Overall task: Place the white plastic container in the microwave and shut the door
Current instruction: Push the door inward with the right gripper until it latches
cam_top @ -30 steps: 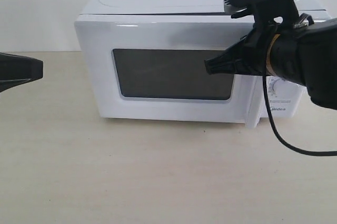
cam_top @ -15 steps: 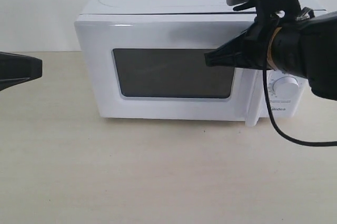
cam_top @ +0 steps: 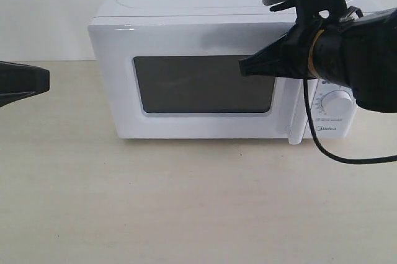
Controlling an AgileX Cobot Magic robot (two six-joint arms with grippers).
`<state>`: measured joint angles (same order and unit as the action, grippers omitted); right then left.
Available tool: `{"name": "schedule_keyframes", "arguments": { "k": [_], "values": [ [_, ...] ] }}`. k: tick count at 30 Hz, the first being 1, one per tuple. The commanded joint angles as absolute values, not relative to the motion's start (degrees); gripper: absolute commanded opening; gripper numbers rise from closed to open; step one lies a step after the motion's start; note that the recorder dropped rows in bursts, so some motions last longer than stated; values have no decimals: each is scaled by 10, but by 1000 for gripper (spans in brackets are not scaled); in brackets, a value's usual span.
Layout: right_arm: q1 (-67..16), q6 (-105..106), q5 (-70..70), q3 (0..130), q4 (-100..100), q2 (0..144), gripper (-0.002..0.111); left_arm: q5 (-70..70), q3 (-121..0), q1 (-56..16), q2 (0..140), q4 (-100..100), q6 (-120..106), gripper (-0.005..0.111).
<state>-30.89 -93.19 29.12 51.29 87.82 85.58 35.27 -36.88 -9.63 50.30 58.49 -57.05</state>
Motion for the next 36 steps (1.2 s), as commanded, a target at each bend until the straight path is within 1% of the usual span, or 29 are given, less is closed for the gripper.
{"name": "schedule_keyframes", "arguments": {
  "k": [1, 4, 11, 20, 23, 27, 31, 36],
  "values": [
    [-308, -934, 302, 519, 878, 857, 0, 353, -366, -99, 501, 591, -574, 4],
    [-332, -916, 304, 519, 860, 847, 0, 351, -366, -99, 501, 591, -574, 4],
    [-434, -882, 401, 519, 860, 806, 0, 345, -366, -99, 501, 591, -574, 4],
    [-524, -840, 392, 502, 882, 749, 0, 343, -366, -99, 501, 591, -574, 4],
    [-531, -824, 395, 485, 895, 726, 0, 343, -366, -99, 501, 591, -574, 4],
    [-531, -803, 419, 478, 856, 707, 0, 343, -366, -99, 501, 594, -574, 4],
    [-531, -804, 446, 478, 854, 704, 0, 341, -366, -99, 501, 594, -574, 4],
    [-531, -808, 446, 478, 854, 704, 0, 341, -366, -99, 501, 594, -574, 4]
  ]
}}
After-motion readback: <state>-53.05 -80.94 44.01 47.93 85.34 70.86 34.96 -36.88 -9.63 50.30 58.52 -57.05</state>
